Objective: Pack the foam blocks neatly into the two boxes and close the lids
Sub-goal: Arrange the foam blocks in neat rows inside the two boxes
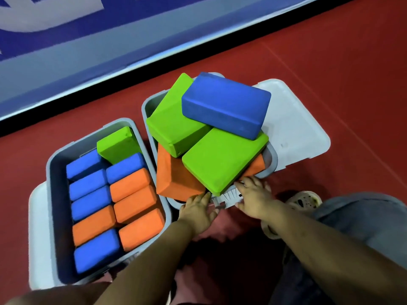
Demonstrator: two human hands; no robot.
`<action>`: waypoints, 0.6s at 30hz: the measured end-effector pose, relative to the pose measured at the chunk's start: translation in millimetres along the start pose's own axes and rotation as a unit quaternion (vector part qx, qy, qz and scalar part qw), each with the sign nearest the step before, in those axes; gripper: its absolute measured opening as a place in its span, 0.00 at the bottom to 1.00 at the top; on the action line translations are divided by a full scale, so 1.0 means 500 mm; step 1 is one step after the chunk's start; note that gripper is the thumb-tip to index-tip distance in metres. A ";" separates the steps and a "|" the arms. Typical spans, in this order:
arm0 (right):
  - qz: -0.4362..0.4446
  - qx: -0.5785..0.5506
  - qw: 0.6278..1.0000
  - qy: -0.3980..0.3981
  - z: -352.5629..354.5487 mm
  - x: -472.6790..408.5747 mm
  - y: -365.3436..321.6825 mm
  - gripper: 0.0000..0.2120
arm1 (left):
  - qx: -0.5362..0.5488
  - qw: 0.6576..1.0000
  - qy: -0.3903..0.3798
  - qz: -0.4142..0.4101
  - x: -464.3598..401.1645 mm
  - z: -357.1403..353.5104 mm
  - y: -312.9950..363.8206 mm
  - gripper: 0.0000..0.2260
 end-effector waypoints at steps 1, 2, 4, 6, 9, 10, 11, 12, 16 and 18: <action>-0.003 0.003 1.000 0.005 0.003 -0.003 -0.003 0.34 | 0.008 1.000 0.007 -0.001 0.002 -0.001 0.000 0.32; -0.006 0.004 1.000 0.008 0.006 -0.006 -0.006 0.34 | 0.017 1.000 0.009 0.002 0.006 -0.001 0.001 0.32; -0.006 0.001 1.000 0.006 0.014 -0.003 -0.012 0.34 | 0.026 1.000 0.005 0.010 0.016 -0.003 0.000 0.33; -0.013 -0.006 1.000 -0.016 0.015 0.003 -0.009 0.34 | 0.050 0.999 -0.010 0.009 0.024 -0.008 0.003 0.33; -0.014 0.009 0.998 -0.062 -0.004 0.022 0.006 0.36 | 0.101 0.994 -0.047 0.001 0.047 -0.034 0.014 0.34; -0.013 0.013 0.997 -0.078 -0.011 0.028 0.011 0.35 | 0.114 0.992 -0.057 -0.003 0.053 -0.045 0.015 0.37; -0.012 0.002 0.996 -0.090 -0.014 0.032 0.016 0.33 | 0.118 0.991 -0.062 -0.009 0.059 -0.053 0.017 0.39; -0.014 -0.039 0.995 -0.092 -0.013 0.035 0.020 0.28 | 0.116 0.991 -0.063 -0.014 0.061 -0.062 0.017 0.40; -0.102 -0.507 0.855 -0.041 0.029 0.049 0.053 0.17 | 0.179 0.981 -0.047 -0.057 0.070 -0.064 0.020 0.33; -0.145 -0.726 0.671 -0.040 0.021 0.050 0.069 0.23 | 0.225 0.966 -0.079 -0.096 0.079 -0.054 0.031 0.20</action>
Point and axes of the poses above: each hand's wrist, its own x-axis away from the middle knuckle, its own z-axis out of the back of the hand, y = z × x, the point moved 6 cm from there along -x, towards the middle knuckle, and after that the axes turned 9 degrees about -y, right-handed, at the moved point
